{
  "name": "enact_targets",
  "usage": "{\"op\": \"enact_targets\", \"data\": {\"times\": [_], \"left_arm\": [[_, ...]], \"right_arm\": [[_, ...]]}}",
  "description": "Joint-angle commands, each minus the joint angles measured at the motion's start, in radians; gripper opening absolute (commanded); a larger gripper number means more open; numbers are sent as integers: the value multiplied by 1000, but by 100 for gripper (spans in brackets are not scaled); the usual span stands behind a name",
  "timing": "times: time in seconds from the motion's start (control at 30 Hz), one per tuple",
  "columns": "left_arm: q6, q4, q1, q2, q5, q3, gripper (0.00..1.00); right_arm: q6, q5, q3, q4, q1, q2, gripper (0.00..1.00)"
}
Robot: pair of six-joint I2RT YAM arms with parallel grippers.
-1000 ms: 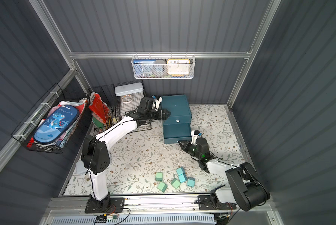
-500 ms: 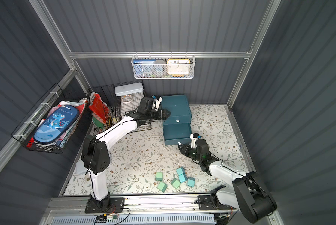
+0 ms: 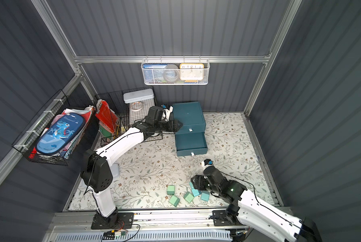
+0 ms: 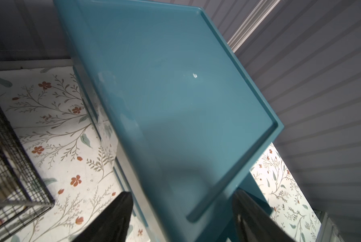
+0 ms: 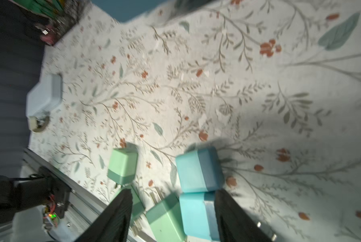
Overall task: Place the plugs into the drawer by color
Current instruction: Open the drawer in the storage box, then pick up the plug from the center of the board.
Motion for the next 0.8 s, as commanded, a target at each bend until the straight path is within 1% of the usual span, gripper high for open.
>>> {"op": "enact_targets", "data": {"times": [0.0, 0.17, 0.37, 0.53, 0.63, 0.77], "left_arm": [[2, -2, -3, -35, 27, -30, 80], [14, -4, -4, -44, 38, -53, 80], [16, -1, -2, -45, 37, -65, 80], [22, -8, -3, -44, 37, -67, 80], [24, -9, -2, -42, 33, -68, 80], [24, -10, -2, -41, 30, -66, 80]], "right_arm": [[79, 168, 19, -86, 76, 79, 69], [91, 154, 7, 38, 96, 167, 70], [59, 201, 9, 138, 94, 247, 73], [54, 172, 38, 176, 93, 326, 73], [55, 153, 49, 193, 92, 355, 71], [41, 155, 46, 278, 88, 394, 67]]}}
